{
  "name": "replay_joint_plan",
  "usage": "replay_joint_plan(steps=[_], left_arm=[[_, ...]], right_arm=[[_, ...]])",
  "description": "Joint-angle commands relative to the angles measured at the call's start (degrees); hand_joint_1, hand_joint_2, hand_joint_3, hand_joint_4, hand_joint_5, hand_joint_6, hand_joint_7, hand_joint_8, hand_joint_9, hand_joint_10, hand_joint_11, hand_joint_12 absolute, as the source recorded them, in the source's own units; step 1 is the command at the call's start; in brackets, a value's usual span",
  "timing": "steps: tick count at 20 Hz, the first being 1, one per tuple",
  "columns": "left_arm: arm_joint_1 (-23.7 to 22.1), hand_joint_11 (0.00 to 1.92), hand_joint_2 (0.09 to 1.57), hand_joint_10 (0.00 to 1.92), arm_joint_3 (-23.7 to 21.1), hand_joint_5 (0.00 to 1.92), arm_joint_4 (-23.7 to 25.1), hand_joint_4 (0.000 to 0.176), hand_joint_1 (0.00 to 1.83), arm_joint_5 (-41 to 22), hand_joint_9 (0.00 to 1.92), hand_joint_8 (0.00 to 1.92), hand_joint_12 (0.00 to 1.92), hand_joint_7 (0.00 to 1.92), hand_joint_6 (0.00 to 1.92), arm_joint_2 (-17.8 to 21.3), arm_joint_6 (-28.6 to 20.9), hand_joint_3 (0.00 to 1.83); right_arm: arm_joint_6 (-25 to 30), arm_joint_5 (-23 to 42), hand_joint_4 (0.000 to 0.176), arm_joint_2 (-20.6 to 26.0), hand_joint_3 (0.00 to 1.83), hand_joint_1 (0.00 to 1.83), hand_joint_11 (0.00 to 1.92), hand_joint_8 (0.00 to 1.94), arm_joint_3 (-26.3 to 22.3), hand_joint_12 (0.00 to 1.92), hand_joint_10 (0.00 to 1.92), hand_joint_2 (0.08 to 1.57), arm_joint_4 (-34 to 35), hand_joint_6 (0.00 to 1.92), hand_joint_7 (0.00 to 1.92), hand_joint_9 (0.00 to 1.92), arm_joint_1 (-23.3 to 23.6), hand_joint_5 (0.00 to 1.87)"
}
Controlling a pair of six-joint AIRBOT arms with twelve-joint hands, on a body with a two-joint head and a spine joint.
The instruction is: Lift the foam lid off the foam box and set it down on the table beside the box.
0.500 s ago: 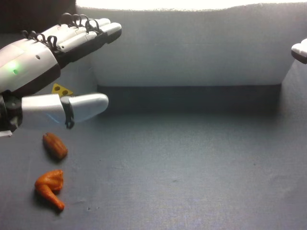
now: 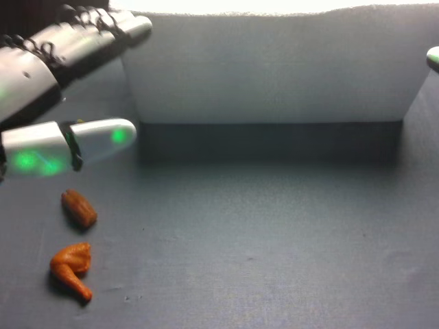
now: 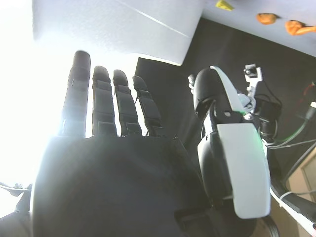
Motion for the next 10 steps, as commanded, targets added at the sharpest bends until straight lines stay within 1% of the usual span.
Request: replay_joint_plan(steps=[1,2,3,4,5,6,7,8,9,10], left_arm=[[-0.02,0.00,1.29,0.00,-0.04,0.00,-2.25,0.032,0.21,-8.58,0.00,0.00,0.00,0.00,0.00,0.62,0.42,0.00],[0.18,0.00,1.29,0.00,-0.02,0.00,-3.25,0.036,0.20,-9.09,0.00,0.00,0.00,0.00,0.00,0.66,0.90,0.00],[0.38,0.00,1.29,0.00,0.05,0.00,-4.33,0.034,0.22,-9.66,0.00,0.00,0.00,0.00,0.00,0.66,1.31,0.00],[0.43,0.00,1.27,0.00,0.06,0.00,-4.88,0.037,0.31,-9.95,0.00,0.00,0.00,0.00,0.00,0.63,1.49,0.00],[0.41,0.00,1.26,0.00,0.09,0.00,-5.52,0.030,0.30,-10.14,0.00,0.00,0.00,0.00,0.00,0.54,1.91,0.00],[0.36,0.00,1.25,0.00,0.17,0.00,-6.32,0.026,0.30,-10.17,0.00,0.00,0.00,0.00,0.00,0.41,2.39,0.00],[0.28,0.00,1.25,0.00,0.36,0.00,-7.07,0.010,0.33,-10.21,0.00,0.00,0.00,0.00,0.00,0.24,2.59,0.00],[0.13,0.00,1.24,0.00,0.65,0.00,-7.72,0.007,0.39,-10.28,0.00,0.00,0.00,0.00,0.00,-0.04,2.74,0.00],[-0.17,0.00,1.23,0.00,1.08,0.00,-8.67,0.025,0.42,-10.09,0.00,0.00,0.00,0.00,0.00,-0.44,3.15,0.00],[-0.57,0.00,1.23,0.00,1.88,0.00,-9.59,0.021,0.42,-9.83,0.00,0.00,0.00,0.00,0.00,-1.10,3.19,0.00]], right_arm=[[-0.34,8.83,0.000,0.76,0.00,0.50,0.00,0.00,0.06,0.01,0.00,1.31,1.79,0.00,0.00,0.00,0.16,0.00],[-0.74,9.44,0.000,0.78,0.00,0.61,0.00,0.00,0.06,0.00,0.00,1.31,2.40,0.00,0.00,0.00,0.12,0.00],[-1.17,10.04,0.000,0.78,0.00,0.58,0.00,0.00,0.06,0.00,0.00,1.31,3.18,0.00,0.00,0.00,0.12,0.00],[-1.41,10.45,0.000,0.78,0.00,0.52,0.00,0.00,0.06,0.00,0.00,1.32,3.70,0.00,0.00,0.00,0.12,0.00],[-1.89,11.11,0.000,0.72,0.00,0.49,0.00,0.00,0.06,0.00,0.00,1.32,4.68,0.00,0.00,0.00,0.12,0.00],[-2.48,11.87,0.000,0.57,0.00,0.49,0.00,0.00,0.11,0.00,0.00,1.31,5.82,0.00,0.00,0.00,0.12,0.00],[-3.16,12.25,0.000,0.38,0.00,0.44,0.00,0.00,0.22,0.00,0.00,1.31,6.79,0.00,0.00,0.00,0.14,0.00],[-3.67,12.64,0.000,0.15,0.00,0.43,0.00,0.00,0.38,0.00,0.00,1.32,7.60,0.00,0.00,0.00,0.15,0.00],[-4.27,12.80,0.000,-0.13,0.00,0.44,0.00,0.00,0.62,0.00,0.00,1.31,8.52,0.00,0.00,0.00,0.26,0.00],[-4.80,12.85,0.000,-0.49,0.00,0.38,0.01,0.00,1.01,0.00,0.00,1.29,9.60,0.00,0.00,0.00,0.53,0.00]])
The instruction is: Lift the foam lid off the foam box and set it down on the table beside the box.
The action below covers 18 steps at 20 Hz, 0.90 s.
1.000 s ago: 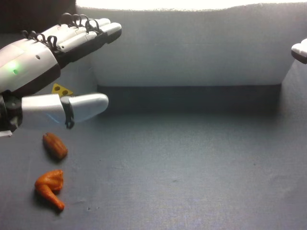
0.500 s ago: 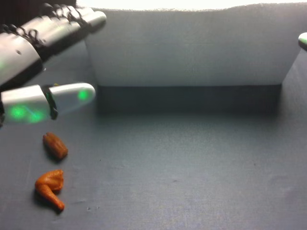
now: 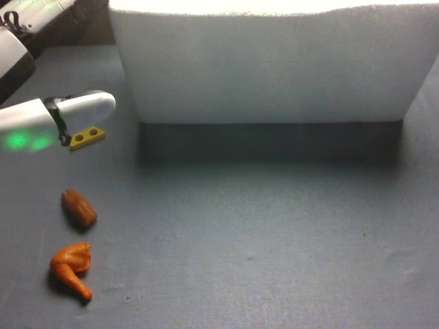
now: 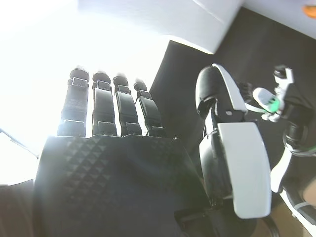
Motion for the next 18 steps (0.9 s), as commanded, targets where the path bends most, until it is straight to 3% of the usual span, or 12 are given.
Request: replay_joint_plan(steps=[1,2,4,5,7,10,11,13,14,16,17,18], left_arm=[[-0.89,0.00,1.23,0.00,0.56,0.00,-1.76,0.023,0.41,-6.63,0.00,0.00,0.00,0.00,0.00,-0.08,-0.04,0.00],[-1.49,0.00,1.22,0.00,1.41,0.00,-2.72,0.040,0.39,-5.70,0.00,0.00,0.00,0.00,0.00,-0.67,0.13,0.00],[-2.10,0.00,1.19,0.00,2.37,0.00,-4.69,0.048,0.38,-4.86,0.00,0.00,0.00,0.00,0.00,-1.37,0.68,0.00],[-2.33,0.01,1.18,0.00,2.90,0.00,-5.60,0.055,0.39,-4.46,0.00,0.00,0.00,0.00,0.00,-1.74,0.84,0.00],[-2.75,0.02,1.15,0.00,4.12,0.00,-7.24,0.062,0.43,-3.80,0.00,0.00,0.01,0.00,0.00,-2.71,0.89,0.00],[-4.21,0.01,1.10,0.00,6.73,0.00,-9.50,0.081,0.51,-0.86,0.00,0.00,0.00,0.00,0.00,-4.72,0.54,0.00],[-4.54,0.01,1.09,0.00,7.18,0.00,-9.80,0.082,0.51,-0.31,0.00,0.00,0.01,0.00,0.00,-5.11,0.54,0.00],[-5.50,0.00,1.04,0.00,8.58,0.00,-10.53,0.085,0.52,1.24,0.00,0.00,0.75,0.00,0.00,-6.33,0.21,0.05],[-5.92,0.00,1.05,0.00,9.25,0.00,-10.74,0.073,0.54,1.72,0.00,0.00,1.14,0.00,0.00,-6.91,-0.05,0.01],[-6.11,0.00,1.05,0.00,9.49,0.01,-10.84,0.060,0.60,1.97,0.00,0.00,1.51,0.00,0.00,-7.11,-0.13,0.00],[-6.19,0.00,1.06,0.00,9.56,0.00,-10.86,0.064,0.54,2.04,0.00,0.00,1.84,0.00,0.00,-7.17,-0.13,0.00],[-6.25,0.00,1.06,0.00,9.58,0.00,-10.88,0.071,0.50,2.09,0.00,0.00,1.90,0.00,0.00,-7.21,-0.13,0.00]], right_arm=[[-0.47,7.60,0.000,0.29,0.00,0.35,0.03,0.00,0.54,0.02,0.00,1.27,1.44,0.00,0.00,0.00,0.77,0.00],[-1.24,7.63,0.000,-0.15,0.00,0.33,0.02,0.00,0.92,0.02,0.00,1.25,2.88,0.00,0.00,0.00,1.04,0.00],[-2.26,7.56,0.000,-1.15,0.00,0.39,0.00,0.00,1.92,0.02,0.00,1.25,5.08,0.00,0.00,0.00,1.67,0.00],[-2.35,7.53,0.000,-1.61,0.03,0.39,0.00,0.00,2.47,0.32,0.00,1.21,6.01,0.00,0.00,0.00,1.94,0.00],[-2.59,7.22,0.000,-2.32,0.00,0.40,0.00,0.00,3.59,1.35,0.01,1.18,7.77,0.00,0.00,0.02,2.53,0.00],[-3.76,5.83,0.000,-3.19,0.00,0.41,0.00,0.00,5.13,1.88,0.00,1.18,10.52,0.00,0.00,0.00,4.25,0.00],[-3.85,5.32,0.004,-3.49,0.00,0.46,0.00,0.00,5.56,1.91,0.00,1.19,10.91,0.00,0.00,0.00,4.66,0.00],[-4.38,3.19,0.000,-4.39,0.00,0.49,0.00,0.00,6.73,1.92,0.00,1.17,11.49,0.00,0.00,0.00,6.32,0.00],[-4.90,2.14,0.002,-4.88,0.00,0.51,0.00,0.00,7.28,1.92,0.00,1.16,11.67,0.00,0.00,0.00,7.09,0.00],[-5.33,1.60,0.000,-5.11,0.00,0.53,0.00,0.00,7.54,1.92,0.00,1.17,11.84,0.00,0.00,0.00,7.53,0.00],[-5.46,1.42,0.000,-5.20,0.00,0.54,0.00,0.00,7.63,1.92,0.00,1.16,11.95,0.00,0.00,0.00,7.72,0.00],[-5.52,1.27,0.000,-5.23,0.00,0.54,0.00,0.00,7.66,1.92,0.00,1.16,11.99,0.00,0.00,0.00,7.78,0.00]])
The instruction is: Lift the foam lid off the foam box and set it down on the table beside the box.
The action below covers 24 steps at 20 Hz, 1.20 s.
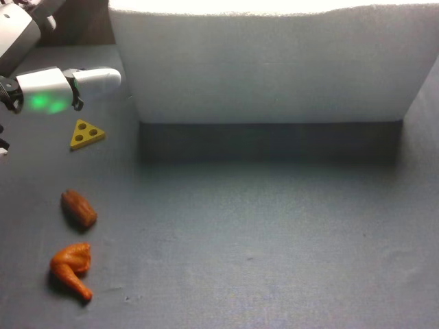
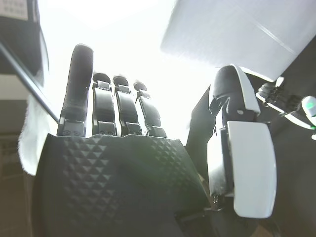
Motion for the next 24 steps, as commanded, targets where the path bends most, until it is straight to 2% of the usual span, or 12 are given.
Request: replay_joint_plan(steps=[1,2,4,8,9,12,14,18,20,22,23,24], left_arm=[[-0.74,0.00,1.06,0.00,0.55,0.00,-0.41,0.067,0.50,-6.74,0.00,0.00,1.92,0.00,0.00,0.23,-0.26,0.00],[-0.81,0.00,1.06,0.00,0.61,0.00,-0.43,0.065,0.51,-6.69,0.00,0.00,1.92,0.00,0.00,0.19,-0.26,0.00],[-1.00,0.00,1.05,0.00,0.77,0.00,-0.53,0.038,0.54,-6.38,0.00,0.00,1.92,0.00,0.00,0.03,-0.25,0.00],[-1.33,0.00,1.06,0.00,1.21,0.00,-0.75,0.038,0.54,-5.80,0.00,0.00,1.92,0.00,0.00,-0.27,-0.25,0.00],[-1.33,0.00,1.06,0.00,1.21,0.00,-0.75,0.033,0.54,-5.80,0.00,0.00,1.92,0.00,0.00,-0.27,-0.25,0.00],[-1.49,0.00,1.07,0.00,1.39,0.00,-0.87,0.025,0.55,-5.52,0.00,0.00,1.92,0.00,0.00,-0.40,-0.26,0.00],[-1.66,0.00,1.06,0.00,1.57,0.00,-1.02,0.032,0.55,-5.25,0.00,0.00,1.92,0.00,0.00,-0.56,-0.26,0.00],[-1.77,0.00,1.06,0.00,1.80,0.00,-1.20,0.029,0.55,-5.00,0.00,0.00,1.91,0.00,0.00,-0.70,-0.26,0.00],[-1.84,0.00,1.06,0.00,1.93,0.00,-1.33,0.037,0.56,-4.89,0.00,0.00,1.91,0.00,0.00,-0.80,-0.26,0.00],[-1.90,0.00,1.06,0.00,2.06,0.00,-1.46,0.034,0.56,-4.66,0.00,0.00,1.91,0.00,0.00,-0.89,-0.26,0.00],[-1.92,0.00,1.06,0.00,2.10,0.00,-1.49,0.038,0.56,-4.62,0.00,0.00,1.92,0.00,0.00,-0.92,-0.26,0.00],[-1.96,0.00,1.06,0.00,2.22,0.00,-1.60,0.040,0.56,-4.47,0.00,0.00,1.92,0.00,0.00,-1.01,-0.26,0.00]], right_arm=[[-0.38,6.96,0.000,0.58,0.00,0.54,0.00,0.00,0.67,1.92,0.00,1.16,0.06,0.00,0.00,0.00,0.88,0.00],[-0.46,6.87,0.000,0.58,0.00,0.53,0.00,0.00,0.67,1.92,0.00,1.17,0.10,0.00,0.00,0.00,0.88,0.00],[-0.85,6.39,0.000,0.40,0.00,0.52,0.00,0.00,0.87,1.80,0.00,1.17,0.27,0.00,0.00,0.00,1.27,0.00],[-1.49,5.46,0.000,0.09,0.00,0.52,0.00,0.00,1.27,1.72,0.00,1.16,0.52,0.00,0.00,0.00,2.03,0.00],[-1.49,5.46,0.000,0.09,0.00,0.53,0.00,0.00,1.27,1.84,0.00,1.16,0.52,0.00,0.00,0.00,2.03,0.00],[-1.70,5.08,0.000,-0.02,0.00,0.51,0.00,0.00,1.46,1.72,0.00,1.17,0.61,0.00,0.00,0.00,2.38,0.00],[-1.83,4.74,0.000,-0.13,0.00,0.52,0.00,0.00,1.62,1.72,0.00,1.17,0.70,0.00,0.00,0.00,2.66,0.00],[-2.02,4.33,0.000,-0.26,0.00,0.55,0.00,0.00,1.84,1.77,0.00,1.18,0.80,0.00,0.00,0.00,2.99,0.00],[-2.06,4.17,0.000,-0.33,0.00,0.54,0.00,0.00,1.96,1.68,0.00,1.17,0.84,0.00,0.00,0.00,3.17,0.00],[-2.13,3.96,0.000,-0.41,0.00,0.52,0.00,0.00,2.09,1.90,0.00,1.18,0.90,0.00,0.00,0.00,3.36,0.00],[-2.13,3.96,0.000,-0.41,0.00,0.52,0.00,0.00,2.09,1.86,0.00,1.18,0.90,0.00,0.00,0.00,3.42,0.00],[-2.17,3.83,0.000,-0.47,0.00,0.53,0.00,0.00,2.20,1.69,0.00,1.18,0.94,0.00,0.00,0.00,3.51,0.00]])
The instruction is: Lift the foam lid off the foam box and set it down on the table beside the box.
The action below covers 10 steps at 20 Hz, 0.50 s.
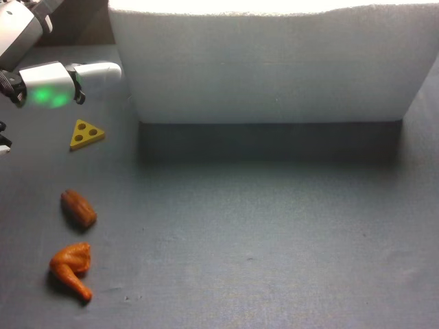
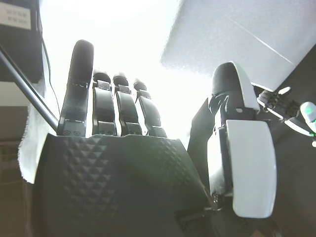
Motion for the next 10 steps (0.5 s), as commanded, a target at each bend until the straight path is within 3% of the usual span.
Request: replay_joint_plan(steps=[1,2,4,5,6,10], left_arm=[[-0.76,0.00,1.06,0.00,0.54,0.00,-0.51,0.043,0.55,-6.81,0.00,0.00,1.92,0.00,0.00,0.13,-0.26,0.00],[-0.78,0.00,1.06,0.00,0.58,0.00,-0.55,0.035,0.56,-6.77,0.00,0.00,1.92,0.00,0.00,0.10,-0.26,0.00],[-0.92,0.00,1.06,0.00,1.21,0.00,-1.21,0.035,0.56,-6.31,0.00,0.00,1.92,0.00,0.00,-0.32,-0.30,0.00],[-1.75,0.00,1.07,0.00,3.21,0.00,-3.22,0.029,0.56,-4.33,0.00,0.00,1.92,0.00,0.00,-1.83,-0.58,0.00],[-1.75,0.00,1.07,0.00,3.21,0.00,-3.22,0.033,0.57,-4.33,0.00,0.00,1.91,0.00,0.00,-1.83,-0.58,0.00],[-0.37,0.00,1.08,0.00,3.60,0.00,-4.64,0.025,0.56,-5.66,0.00,0.00,1.92,0.00,0.00,-1.87,-1.99,0.01]], right_arm=[[-0.01,6.80,0.000,0.62,0.00,0.54,0.00,0.00,0.64,1.58,0.00,1.18,-0.26,0.00,0.00,0.00,0.77,0.00],[-0.01,6.80,0.000,0.62,0.00,0.52,0.00,0.00,0.64,1.56,0.00,1.18,-0.26,0.00,0.00,0.00,0.77,0.00],[-0.24,6.03,0.000,0.24,0.00,0.52,0.00,0.00,1.26,1.56,0.00,1.18,0.04,0.00,0.00,0.00,1.58,0.00],[-2.36,1.65,0.000,-1.10,0.00,0.53,0.00,0.00,3.76,1.56,0.00,1.18,0.78,0.00,0.00,0.00,5.89,0.00],[-2.36,1.65,0.000,-1.10,0.00,0.56,0.00,0.00,3.76,1.91,0.00,1.17,0.78,0.00,0.00,0.00,5.89,0.00],[-3.87,0.16,0.000,-1.67,0.00,0.56,0.00,0.00,4.35,1.92,0.00,1.19,1.67,0.00,0.00,0.00,8.12,0.00]])
